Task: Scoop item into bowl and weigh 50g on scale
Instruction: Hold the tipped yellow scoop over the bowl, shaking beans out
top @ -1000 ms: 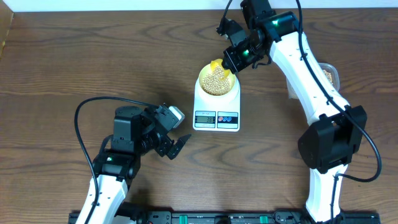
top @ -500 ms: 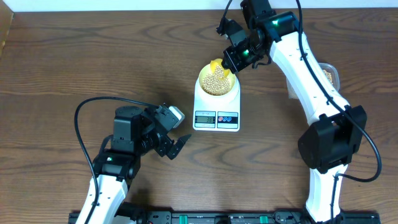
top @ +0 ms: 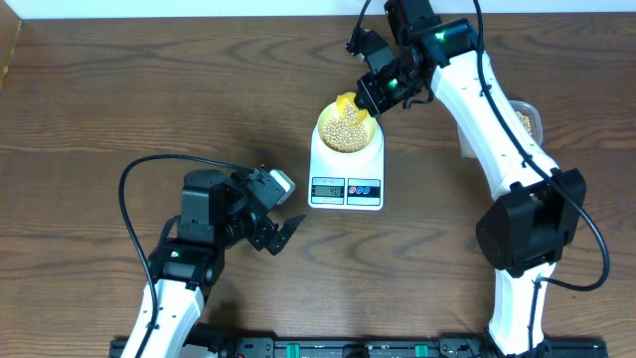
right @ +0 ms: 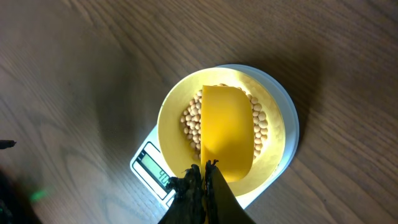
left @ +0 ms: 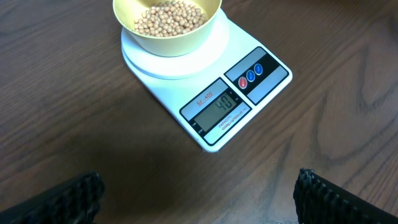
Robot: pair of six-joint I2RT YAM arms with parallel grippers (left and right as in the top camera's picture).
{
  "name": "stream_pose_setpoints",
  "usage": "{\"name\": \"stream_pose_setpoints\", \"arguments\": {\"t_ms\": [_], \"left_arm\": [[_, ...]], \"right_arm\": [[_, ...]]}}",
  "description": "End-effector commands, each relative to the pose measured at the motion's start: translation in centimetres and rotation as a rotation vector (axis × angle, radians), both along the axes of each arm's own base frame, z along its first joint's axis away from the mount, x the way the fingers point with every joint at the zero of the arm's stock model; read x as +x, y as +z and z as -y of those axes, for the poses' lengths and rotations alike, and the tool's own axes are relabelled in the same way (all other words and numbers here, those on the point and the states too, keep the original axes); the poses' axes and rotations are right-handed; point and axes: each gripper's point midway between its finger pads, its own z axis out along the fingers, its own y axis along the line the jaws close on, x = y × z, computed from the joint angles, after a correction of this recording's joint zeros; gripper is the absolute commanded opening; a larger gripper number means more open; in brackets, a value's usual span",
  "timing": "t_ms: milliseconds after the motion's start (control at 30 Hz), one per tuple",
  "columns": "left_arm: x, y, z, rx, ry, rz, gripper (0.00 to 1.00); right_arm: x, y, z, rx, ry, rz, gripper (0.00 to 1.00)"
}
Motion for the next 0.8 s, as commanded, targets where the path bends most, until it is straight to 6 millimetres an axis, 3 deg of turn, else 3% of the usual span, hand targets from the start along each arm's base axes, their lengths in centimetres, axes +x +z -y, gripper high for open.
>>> {"name": "stream_pose_setpoints", "arguments": {"t_ms": [0,767], "left_arm": [[0.31,0.56,-0.21,0.002,0.012,0.018,0.99],[0.31,0.56,-0.21,0.002,0.012,0.018,0.99]], "right_arm": [[0.61,1.13,0.15,0.011,-0.004,0.034,0.01],[0.48,0.83,0.54,-0.019,-0.005,0.034,0.01]]}}
